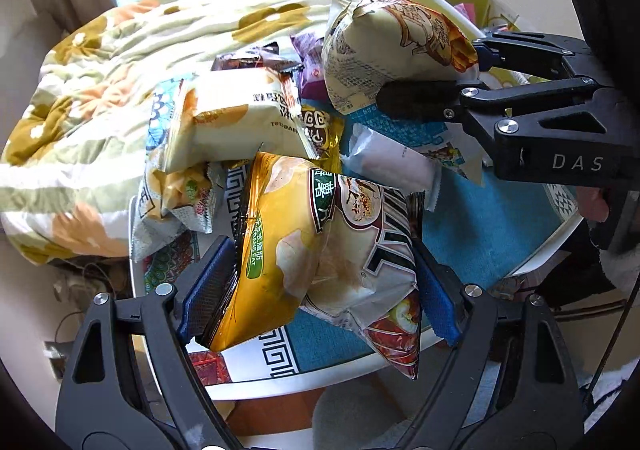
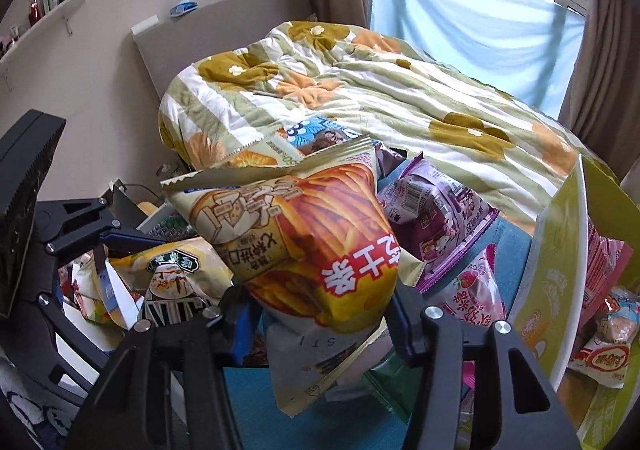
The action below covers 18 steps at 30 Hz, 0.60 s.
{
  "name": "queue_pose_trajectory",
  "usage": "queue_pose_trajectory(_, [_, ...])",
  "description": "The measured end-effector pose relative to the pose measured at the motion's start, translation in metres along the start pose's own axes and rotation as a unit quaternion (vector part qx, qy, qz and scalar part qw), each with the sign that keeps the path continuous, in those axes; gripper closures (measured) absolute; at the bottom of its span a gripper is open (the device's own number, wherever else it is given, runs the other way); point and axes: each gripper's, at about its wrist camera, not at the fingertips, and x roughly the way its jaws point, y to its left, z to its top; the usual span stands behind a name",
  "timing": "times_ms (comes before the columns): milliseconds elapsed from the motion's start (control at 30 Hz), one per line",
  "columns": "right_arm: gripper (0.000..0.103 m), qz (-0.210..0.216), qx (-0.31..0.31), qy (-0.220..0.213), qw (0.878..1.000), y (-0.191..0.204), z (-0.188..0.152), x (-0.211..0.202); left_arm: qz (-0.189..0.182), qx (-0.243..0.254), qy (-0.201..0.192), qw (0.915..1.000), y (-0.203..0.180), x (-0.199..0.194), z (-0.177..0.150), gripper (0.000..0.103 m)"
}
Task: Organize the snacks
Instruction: 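Carry both bags to the green box and open the left tool to drop the yellow bag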
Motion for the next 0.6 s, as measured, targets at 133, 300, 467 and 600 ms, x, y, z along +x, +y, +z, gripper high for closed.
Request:
queue_pose_trajectory(133, [0.053, 0.003, 0.042, -0.027, 0.999, 0.000, 0.007, -0.026, 0.000, 0.009, -0.025, 0.9997, -0.001, -0.023, 0.008, 0.019])
queue_pose_trajectory(300, [0.053, -0.012, 0.084, -0.059, 0.995, -0.003, 0.014, -0.062, -0.002, 0.026, -0.059, 0.9979, -0.003, -0.050, 0.022, 0.019])
queue_pose_trajectory(467, [0.053, -0.048, 0.127, -0.077, 0.988, -0.010, 0.015, -0.098, -0.014, 0.046, -0.090, 0.9948, -0.015, -0.070, 0.044, 0.019])
queue_pose_trajectory(600, [0.053, -0.080, 0.155, -0.088, 0.981, -0.028, 0.009, -0.126, -0.023, 0.062, -0.110, 0.9917, -0.035, -0.078, 0.071, 0.019])
